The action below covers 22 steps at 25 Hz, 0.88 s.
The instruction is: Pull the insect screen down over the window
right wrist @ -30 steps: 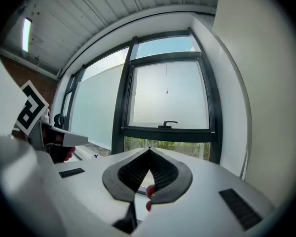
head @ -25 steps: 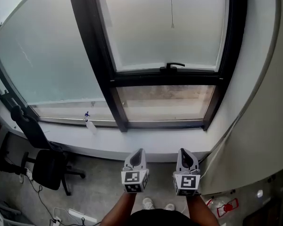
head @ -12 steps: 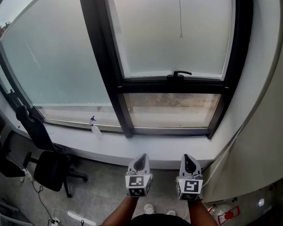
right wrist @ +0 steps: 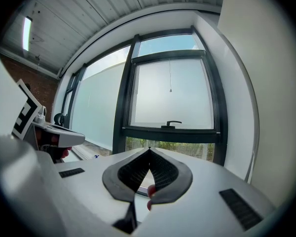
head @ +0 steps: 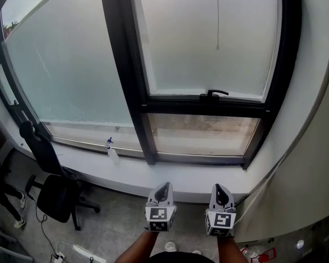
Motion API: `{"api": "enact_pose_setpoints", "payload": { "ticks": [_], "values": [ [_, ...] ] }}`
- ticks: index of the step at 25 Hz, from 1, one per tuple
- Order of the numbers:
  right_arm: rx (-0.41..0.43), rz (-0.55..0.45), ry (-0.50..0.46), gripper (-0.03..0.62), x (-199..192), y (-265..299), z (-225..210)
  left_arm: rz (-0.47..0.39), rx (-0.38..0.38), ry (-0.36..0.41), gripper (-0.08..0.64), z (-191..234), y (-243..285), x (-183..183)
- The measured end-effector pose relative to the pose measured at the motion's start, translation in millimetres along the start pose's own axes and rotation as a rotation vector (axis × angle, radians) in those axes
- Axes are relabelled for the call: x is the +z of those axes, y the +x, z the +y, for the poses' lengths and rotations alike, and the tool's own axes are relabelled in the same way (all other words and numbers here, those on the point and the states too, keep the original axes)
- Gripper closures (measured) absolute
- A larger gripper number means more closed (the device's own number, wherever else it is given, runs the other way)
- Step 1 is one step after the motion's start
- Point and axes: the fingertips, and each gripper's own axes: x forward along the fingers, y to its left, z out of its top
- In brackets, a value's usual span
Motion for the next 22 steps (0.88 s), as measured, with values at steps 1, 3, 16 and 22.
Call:
{"api": "enact_pose_setpoints", "payload": {
  "ticks": [1, 3, 16, 22],
  "values": [
    [-0.002, 0.002, -0.001, 0.591, 1, 1, 2, 0.004, -0.001, 0.003, 0.560, 2, 1, 0],
    [-0.003, 0.003, -0.007, 0.591, 2, 4, 6, -0.001, -0.005, -0.001, 0.560, 8, 1, 2],
    [-0.076, -0.011, 0.006, 0.590, 13, 33, 27, -0.055, -0.071, 0.014, 0.560, 39, 20, 22],
    [-0.096, -0.026, 0.001, 0.591, 24, 63, 12, -0.079, -0.077, 0.021, 0.560, 45, 53, 39]
  ]
}}
